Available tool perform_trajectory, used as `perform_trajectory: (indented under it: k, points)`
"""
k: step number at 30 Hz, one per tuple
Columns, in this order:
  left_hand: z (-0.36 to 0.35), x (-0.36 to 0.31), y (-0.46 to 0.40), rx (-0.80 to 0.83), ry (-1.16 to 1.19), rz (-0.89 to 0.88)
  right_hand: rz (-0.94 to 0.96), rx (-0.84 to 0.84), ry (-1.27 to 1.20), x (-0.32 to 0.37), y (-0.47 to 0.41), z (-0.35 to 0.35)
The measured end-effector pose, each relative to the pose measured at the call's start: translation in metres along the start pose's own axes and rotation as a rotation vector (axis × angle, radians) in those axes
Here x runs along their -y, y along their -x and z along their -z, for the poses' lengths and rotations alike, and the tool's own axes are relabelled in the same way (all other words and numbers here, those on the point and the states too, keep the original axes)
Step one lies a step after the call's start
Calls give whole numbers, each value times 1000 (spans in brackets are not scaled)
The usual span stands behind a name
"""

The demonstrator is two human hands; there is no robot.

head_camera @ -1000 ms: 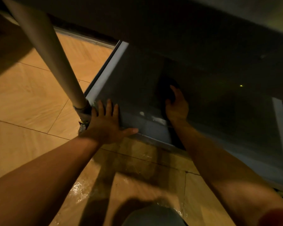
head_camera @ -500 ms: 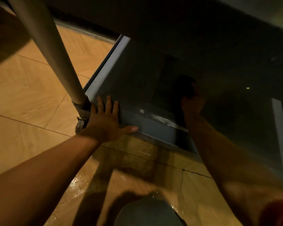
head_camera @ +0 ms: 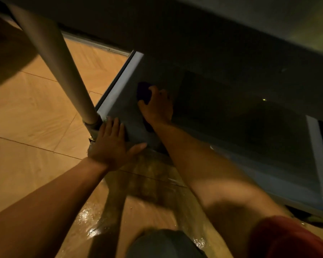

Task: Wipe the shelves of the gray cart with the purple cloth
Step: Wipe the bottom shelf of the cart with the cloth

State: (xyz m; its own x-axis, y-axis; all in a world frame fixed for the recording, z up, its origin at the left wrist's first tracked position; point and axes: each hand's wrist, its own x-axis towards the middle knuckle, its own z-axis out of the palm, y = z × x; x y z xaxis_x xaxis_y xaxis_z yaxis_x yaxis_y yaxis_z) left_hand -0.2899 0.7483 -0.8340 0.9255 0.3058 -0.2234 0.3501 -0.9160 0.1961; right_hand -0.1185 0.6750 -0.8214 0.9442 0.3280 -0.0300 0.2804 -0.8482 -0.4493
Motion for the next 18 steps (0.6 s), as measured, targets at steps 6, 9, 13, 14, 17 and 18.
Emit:
perform_trajectory:
  k: [6, 9, 13, 14, 17, 18]
  points:
    - [-3, 7, -3, -49, -24, -17, 211, 101, 133, 30, 29, -18]
    - [-4, 6, -8, -42, 5, 26, 257, 174, 276, 8, 36, -15]
    - [-8, 14, -13, -1, -46, 34, 265, 132, 263, -14, 61, 4]
    - [-8, 15, -14, 6, -54, 29, 277, 103, 275, -23, 70, 11]
    - [-2, 16, -19, 46, -41, 38, 244, 76, 332, -62, 89, 39]
    - [0, 15, -19, 55, -33, 49, 210, 91, 353, -79, 95, 50]
